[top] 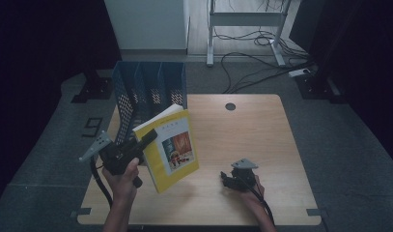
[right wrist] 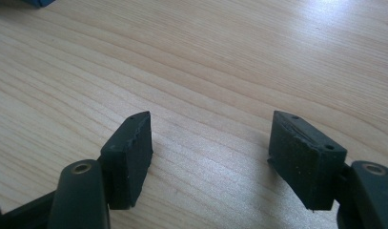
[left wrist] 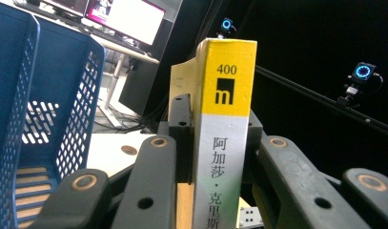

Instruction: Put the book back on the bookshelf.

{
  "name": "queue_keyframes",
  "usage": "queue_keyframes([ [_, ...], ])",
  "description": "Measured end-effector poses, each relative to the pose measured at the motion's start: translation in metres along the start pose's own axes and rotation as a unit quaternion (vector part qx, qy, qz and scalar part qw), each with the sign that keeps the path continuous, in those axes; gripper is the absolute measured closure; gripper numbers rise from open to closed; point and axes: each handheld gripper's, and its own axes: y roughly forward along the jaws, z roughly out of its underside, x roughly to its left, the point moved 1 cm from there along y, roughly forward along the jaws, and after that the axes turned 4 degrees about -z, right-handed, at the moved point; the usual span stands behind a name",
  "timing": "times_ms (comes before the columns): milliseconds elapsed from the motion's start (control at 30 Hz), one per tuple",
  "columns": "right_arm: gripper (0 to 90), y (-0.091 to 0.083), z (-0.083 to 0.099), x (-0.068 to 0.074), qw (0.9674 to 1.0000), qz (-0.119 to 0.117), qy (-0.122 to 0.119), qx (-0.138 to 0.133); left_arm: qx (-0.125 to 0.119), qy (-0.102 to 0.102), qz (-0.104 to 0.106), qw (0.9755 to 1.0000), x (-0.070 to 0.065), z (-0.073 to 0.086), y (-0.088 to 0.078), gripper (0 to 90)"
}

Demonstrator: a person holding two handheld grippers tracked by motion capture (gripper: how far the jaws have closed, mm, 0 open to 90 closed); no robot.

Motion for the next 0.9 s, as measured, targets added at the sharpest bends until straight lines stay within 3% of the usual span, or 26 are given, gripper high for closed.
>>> queue_keyframes([
  [567, 30.1, 0.0, 0.0, 0.0, 1.0, 0.002, 0.0, 0.0, -0.021, -0.004, -0.002, 0.9998, 0.006, -0.016, 0.003, 75.3],
  [900, 29.9, 0.0, 0.0, 0.0, 1.0, 0.002, 0.0, 0.001, -0.026, -0.003, -0.017, 0.9995, 0.01, -0.023, 0.004, 75.3],
])
